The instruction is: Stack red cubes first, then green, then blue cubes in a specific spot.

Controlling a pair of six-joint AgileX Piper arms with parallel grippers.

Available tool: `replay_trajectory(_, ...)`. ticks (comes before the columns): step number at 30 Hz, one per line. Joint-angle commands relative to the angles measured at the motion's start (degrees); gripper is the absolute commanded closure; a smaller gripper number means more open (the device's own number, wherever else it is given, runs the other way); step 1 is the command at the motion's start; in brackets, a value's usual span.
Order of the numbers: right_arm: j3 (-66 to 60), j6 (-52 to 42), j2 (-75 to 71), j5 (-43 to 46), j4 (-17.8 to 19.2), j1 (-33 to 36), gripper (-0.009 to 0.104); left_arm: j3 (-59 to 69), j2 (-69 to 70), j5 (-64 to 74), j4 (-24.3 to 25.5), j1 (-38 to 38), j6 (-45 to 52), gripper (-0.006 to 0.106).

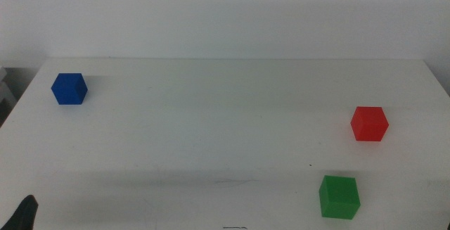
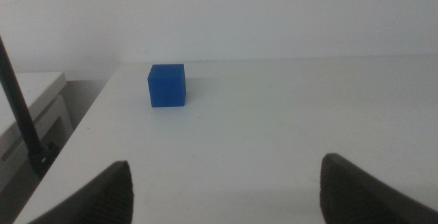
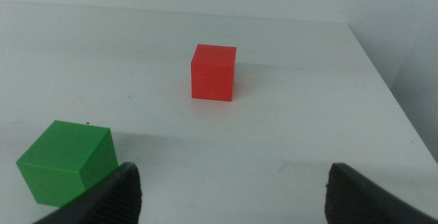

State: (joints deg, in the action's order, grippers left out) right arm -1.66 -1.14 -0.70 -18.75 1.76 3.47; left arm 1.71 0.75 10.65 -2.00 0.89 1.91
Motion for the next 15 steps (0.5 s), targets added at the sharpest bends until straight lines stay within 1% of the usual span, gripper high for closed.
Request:
replay_trajectory(1, 1.01, -0.53, -1.14, 4.39, 0.46, -0.31, 0.001, -0.2, 1.18, -4.38, -0.21, 0.06, -0.12, 0.007)
replay_trajectory(3, 1.01, -2.33, -1.14, 4.39, 2.94, -0.31, 0.001, -0.2, 1.18, -4.38, -0.21, 0.06, -0.12, 0.007)
replay_trajectory(5, 1.01, -2.83, -1.14, 4.39, 4.2, -0.31, 0.001, -0.2, 1.18, -4.38, -0.21, 0.06, -0.12, 0.007)
replay_trajectory(11, 1.01, -2.88, -1.14, 4.39, 4.34, -0.31, 0.001, -0.2, 1.18, -4.38, -0.21, 0.06, -0.21, 0.007)
replay_trajectory(14, 1.01, -4.77, -1.14, 4.7, 8.07, -0.31, 0.001, -0.2, 1.18, -4.38, -0.21, 0.06, -0.21, 0.007)
replay_trajectory(15, 1.01, -4.77, -1.14, 4.75, 8.43, -0.31, 0.001, -0.2, 1.18, -4.38, -0.21, 0.06, -0.21, 0.007)
